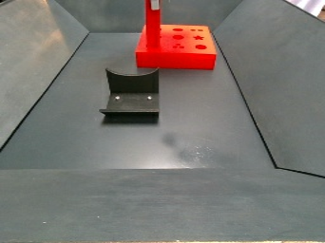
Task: Pick up the arch object. Move up. Place the arch object on the fixture. Regrasp the arch object. Move to above the board. Insert the arch object.
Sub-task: Insert the arch object.
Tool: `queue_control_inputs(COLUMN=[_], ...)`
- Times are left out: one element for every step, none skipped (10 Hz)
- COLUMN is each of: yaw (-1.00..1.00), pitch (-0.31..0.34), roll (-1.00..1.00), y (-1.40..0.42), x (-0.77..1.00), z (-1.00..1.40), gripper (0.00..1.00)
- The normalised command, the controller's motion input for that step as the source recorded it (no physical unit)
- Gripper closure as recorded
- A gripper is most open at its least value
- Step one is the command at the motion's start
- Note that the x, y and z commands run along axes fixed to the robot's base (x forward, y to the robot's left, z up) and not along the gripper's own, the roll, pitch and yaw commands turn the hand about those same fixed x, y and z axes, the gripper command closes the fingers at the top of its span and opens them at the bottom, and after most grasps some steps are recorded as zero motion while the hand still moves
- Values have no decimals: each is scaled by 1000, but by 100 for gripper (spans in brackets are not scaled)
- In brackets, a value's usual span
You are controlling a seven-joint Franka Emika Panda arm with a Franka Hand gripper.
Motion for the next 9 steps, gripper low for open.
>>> queue_control_inputs(yaw=[0,0,0,0,0,0,40,0,0], pitch=[0,0,9,0,43,11,0,0,0], roll=[-21,-59,-61,-69,-74,-64,-44,0,0], y=[0,3,0,31,71,0,-63,-9,0], x=[0,0,0,0,0,0,-211,-29,0], z=[-234,-314,-400,-589,-557,-406,-63,0,0], gripper=[100,100,100,100,100,100,100,100,100])
